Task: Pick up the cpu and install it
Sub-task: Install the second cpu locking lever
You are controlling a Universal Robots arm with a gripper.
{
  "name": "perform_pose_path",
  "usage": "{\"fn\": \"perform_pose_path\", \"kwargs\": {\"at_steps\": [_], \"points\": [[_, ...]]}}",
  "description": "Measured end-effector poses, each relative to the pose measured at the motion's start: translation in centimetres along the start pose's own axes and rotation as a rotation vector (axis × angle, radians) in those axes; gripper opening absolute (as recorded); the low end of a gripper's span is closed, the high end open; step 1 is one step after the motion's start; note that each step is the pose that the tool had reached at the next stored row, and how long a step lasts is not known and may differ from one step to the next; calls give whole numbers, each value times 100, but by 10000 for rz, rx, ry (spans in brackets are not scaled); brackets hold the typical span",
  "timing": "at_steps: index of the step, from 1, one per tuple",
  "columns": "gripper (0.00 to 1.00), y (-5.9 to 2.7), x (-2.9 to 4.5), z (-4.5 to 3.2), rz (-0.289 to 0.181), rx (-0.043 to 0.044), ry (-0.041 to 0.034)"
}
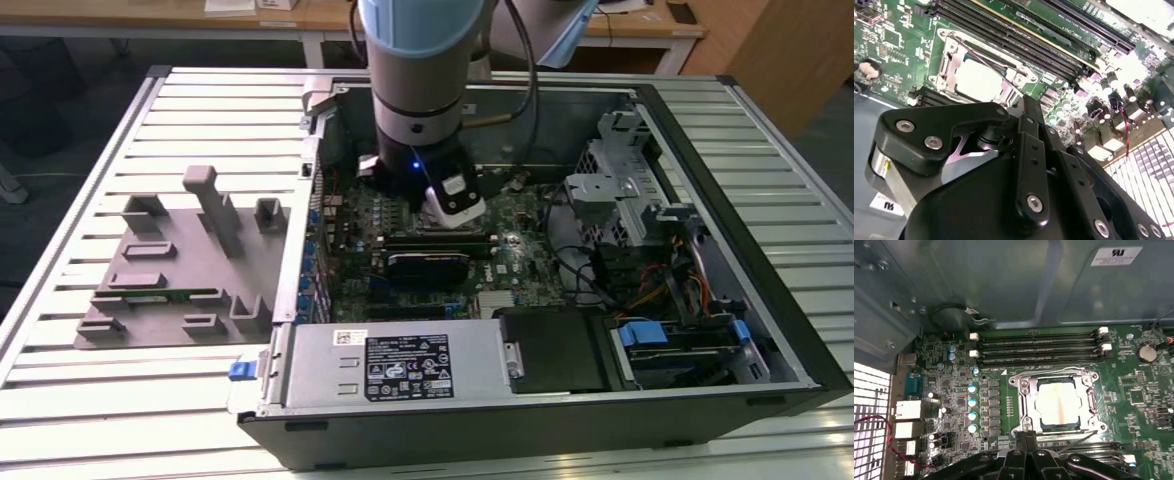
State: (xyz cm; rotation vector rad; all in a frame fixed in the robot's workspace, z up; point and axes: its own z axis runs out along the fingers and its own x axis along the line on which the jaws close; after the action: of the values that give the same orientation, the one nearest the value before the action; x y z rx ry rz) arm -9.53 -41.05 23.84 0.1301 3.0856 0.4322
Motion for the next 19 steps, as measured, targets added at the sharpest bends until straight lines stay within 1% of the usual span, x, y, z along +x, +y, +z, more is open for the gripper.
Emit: {"fn": "perform_pose_path", "kwargs": {"at_steps": [2,3,4,8,9,10,11,13,19], "points": [[11,11,0,-37,6,21,-7],[11,14,0,-50,10,43,-10],[11,18,0,-58,13,88,-17],[11,20,-3,-69,42,491,-59],[11,20,-8,-69,56,573,-70],[11,21,-15,-69,69,622,-78],[11,21,-22,-69,81,652,-84],[11,23,-44,-68,103,685,-92],[11,33,-162,-63,142,739,-81]]}}
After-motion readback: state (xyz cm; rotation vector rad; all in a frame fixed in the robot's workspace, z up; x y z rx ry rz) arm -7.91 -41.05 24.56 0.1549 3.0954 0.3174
